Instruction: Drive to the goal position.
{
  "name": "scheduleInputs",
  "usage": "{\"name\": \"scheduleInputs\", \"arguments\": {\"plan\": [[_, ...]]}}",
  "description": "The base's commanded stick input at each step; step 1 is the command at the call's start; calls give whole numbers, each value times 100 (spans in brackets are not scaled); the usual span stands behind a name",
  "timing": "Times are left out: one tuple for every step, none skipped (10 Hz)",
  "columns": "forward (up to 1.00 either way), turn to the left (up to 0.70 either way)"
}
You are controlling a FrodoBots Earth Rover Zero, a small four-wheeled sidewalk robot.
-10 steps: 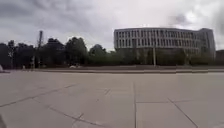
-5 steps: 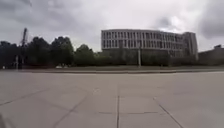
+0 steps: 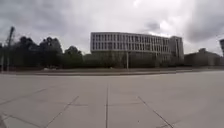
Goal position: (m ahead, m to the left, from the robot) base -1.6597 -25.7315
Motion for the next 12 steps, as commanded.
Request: {"name": "scheduleInputs", "arguments": {"plan": [[99,0],[100,0],[100,-21],[100,-33],[100,-40],[100,-40],[100,-40],[100,-40],[100,-40],[100,-40],[100,-40],[100,-40]]}}
